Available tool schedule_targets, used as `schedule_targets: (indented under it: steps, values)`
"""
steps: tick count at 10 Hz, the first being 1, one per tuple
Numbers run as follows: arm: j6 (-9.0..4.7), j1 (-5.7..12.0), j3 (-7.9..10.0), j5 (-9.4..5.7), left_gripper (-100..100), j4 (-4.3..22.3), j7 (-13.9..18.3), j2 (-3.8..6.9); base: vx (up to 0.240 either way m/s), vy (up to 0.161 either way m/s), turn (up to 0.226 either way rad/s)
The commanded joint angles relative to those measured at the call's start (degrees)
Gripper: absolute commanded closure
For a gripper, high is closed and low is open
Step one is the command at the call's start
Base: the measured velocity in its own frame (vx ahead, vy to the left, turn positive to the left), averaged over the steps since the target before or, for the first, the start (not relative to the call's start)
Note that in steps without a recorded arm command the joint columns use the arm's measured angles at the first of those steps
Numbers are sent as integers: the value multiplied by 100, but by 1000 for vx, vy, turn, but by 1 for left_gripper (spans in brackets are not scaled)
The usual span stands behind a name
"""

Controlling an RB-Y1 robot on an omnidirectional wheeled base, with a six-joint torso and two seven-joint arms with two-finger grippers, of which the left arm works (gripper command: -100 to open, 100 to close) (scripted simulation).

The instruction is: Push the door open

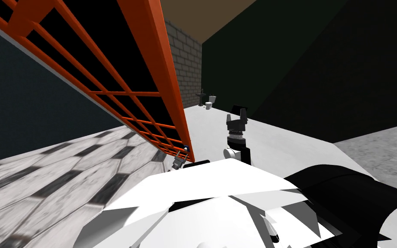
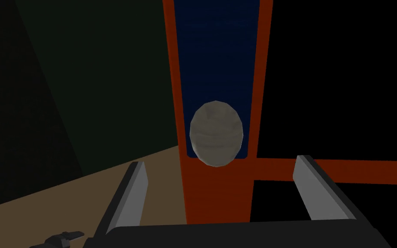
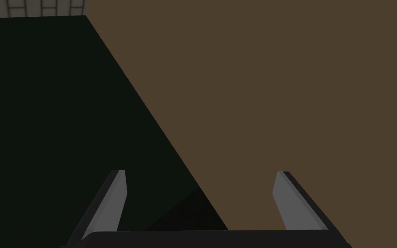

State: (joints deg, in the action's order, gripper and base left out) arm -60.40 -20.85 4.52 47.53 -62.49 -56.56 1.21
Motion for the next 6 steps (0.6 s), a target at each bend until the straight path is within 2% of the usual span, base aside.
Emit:
schedule_targets:
  steps: [1,6]
  values:
    - [-12,-6,2,0,100,3,-1,9,-10,6,11]
    - [-12,-6,2,0,100,3,-1,9,-16,11,-1]
